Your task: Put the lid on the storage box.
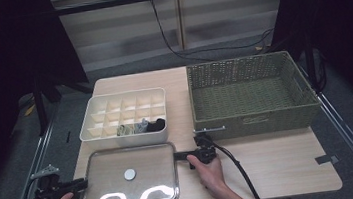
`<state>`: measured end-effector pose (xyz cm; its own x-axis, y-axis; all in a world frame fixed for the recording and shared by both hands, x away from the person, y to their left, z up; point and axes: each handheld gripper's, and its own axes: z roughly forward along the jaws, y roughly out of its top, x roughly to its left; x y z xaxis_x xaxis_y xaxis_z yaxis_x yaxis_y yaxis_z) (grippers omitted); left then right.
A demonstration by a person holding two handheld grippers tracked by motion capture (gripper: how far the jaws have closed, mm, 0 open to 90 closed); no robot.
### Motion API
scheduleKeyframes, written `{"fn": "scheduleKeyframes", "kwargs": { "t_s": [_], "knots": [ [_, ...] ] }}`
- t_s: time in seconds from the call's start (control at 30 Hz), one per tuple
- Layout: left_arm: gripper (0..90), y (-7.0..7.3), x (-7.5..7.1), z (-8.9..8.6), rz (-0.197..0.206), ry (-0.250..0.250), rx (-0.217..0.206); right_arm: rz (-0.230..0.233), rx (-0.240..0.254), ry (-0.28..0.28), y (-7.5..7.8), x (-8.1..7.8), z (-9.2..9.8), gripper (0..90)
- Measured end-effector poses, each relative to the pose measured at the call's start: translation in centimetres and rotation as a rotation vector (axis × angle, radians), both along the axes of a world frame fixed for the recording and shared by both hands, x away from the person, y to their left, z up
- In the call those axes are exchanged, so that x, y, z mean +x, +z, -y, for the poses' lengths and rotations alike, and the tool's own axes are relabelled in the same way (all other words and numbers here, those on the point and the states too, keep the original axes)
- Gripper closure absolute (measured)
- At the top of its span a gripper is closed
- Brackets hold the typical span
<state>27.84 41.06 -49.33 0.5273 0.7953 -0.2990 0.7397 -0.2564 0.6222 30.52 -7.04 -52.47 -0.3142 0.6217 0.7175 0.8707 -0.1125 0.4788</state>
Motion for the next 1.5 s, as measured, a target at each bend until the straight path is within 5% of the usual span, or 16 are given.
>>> {"fn": "scheduleKeyframes", "kwargs": {
  "t_s": [0.33,0.53,0.67,0.93,1.07,1.33,1.5],
  "knots": [
    [69.8,0.0,0.0,-0.1,-0.005,-0.003,-0.007,-0.104,0.123,-0.113,-0.8,-0.6,0.3,75.1],
    [70.0,0.0,0.1,-0.1,-0.008,-0.006,-0.005,-0.147,0.177,-0.134,-1.2,-0.6,0.5,75.8],
    [70.1,0.0,0.1,-0.1,-0.007,-0.004,-0.011,-0.173,0.198,-0.096,-1.4,-0.7,0.1,76.6],
    [70.1,0.0,0.2,-0.2,-0.016,-0.018,-0.015,-0.096,0.119,0.021,-0.8,-0.3,-0.4,72.7],
    [70.2,0.1,0.2,0.0,-0.016,-0.018,-0.003,-0.048,0.087,0.132,-0.4,0.0,-0.9,68.4],
    [70.0,0.0,0.4,-0.2,-0.024,-0.026,-0.019,0.024,0.129,0.206,-0.1,0.5,-0.7,67.2],
    [69.9,0.0,0.5,-0.3,-0.024,-0.036,-0.019,0.030,0.154,0.239,-0.1,0.6,-1.1,67.0]
  ]
}}
